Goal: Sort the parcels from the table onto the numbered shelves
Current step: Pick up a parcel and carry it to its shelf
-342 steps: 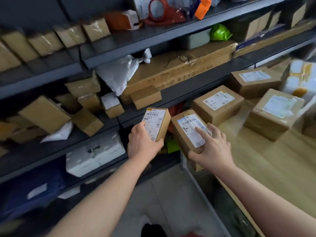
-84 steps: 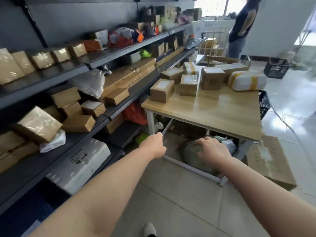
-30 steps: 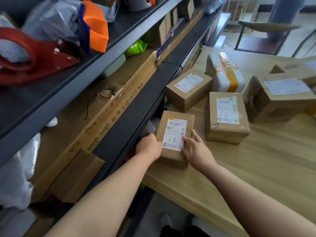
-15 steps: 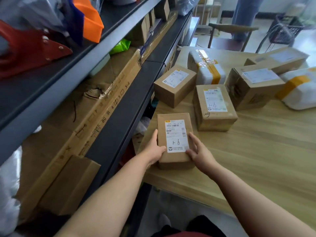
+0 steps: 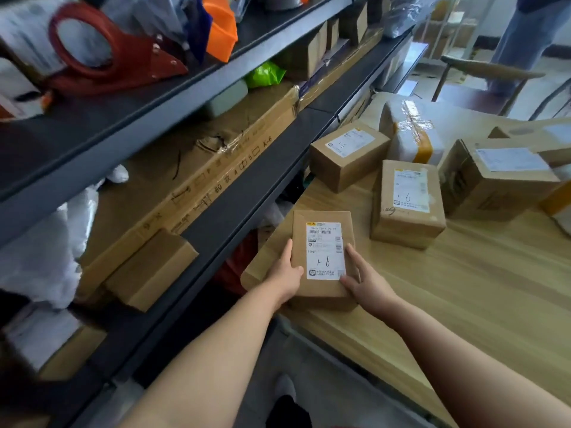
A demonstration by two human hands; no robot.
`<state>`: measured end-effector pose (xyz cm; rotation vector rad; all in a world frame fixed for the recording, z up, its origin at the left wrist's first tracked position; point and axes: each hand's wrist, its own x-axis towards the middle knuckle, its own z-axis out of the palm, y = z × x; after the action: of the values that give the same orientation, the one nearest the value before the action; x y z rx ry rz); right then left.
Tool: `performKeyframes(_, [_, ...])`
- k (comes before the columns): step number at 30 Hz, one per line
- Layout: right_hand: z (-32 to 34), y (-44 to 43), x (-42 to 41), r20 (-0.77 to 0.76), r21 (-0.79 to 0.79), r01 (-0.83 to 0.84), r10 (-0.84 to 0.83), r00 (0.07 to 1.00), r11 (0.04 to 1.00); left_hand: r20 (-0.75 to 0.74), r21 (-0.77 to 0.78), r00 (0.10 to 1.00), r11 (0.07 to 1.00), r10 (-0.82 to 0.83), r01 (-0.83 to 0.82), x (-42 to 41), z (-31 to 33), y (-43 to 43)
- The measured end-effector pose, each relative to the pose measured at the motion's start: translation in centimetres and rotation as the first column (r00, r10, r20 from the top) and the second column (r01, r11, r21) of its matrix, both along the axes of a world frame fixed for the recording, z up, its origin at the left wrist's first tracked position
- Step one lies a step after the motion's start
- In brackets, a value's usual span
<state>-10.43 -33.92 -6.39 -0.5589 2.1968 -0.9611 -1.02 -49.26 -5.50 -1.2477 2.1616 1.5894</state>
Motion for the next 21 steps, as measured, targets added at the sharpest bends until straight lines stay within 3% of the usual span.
performKeyframes(13, [0.6,10.0,3.4,-0.030,0.029,-0.421,0.422,0.906,0.906,0.003,0.043,0.912,0.911,0.410,-0.410,9.0,1.5,14.8])
performKeyframes(21, [3.5,10.9,9.2,-0.180,0.058,-0.731,0.727,0.662,0.680,-0.052,0.070,0.759,0.761,0.649,-0.645,18.3,3.4,19.3])
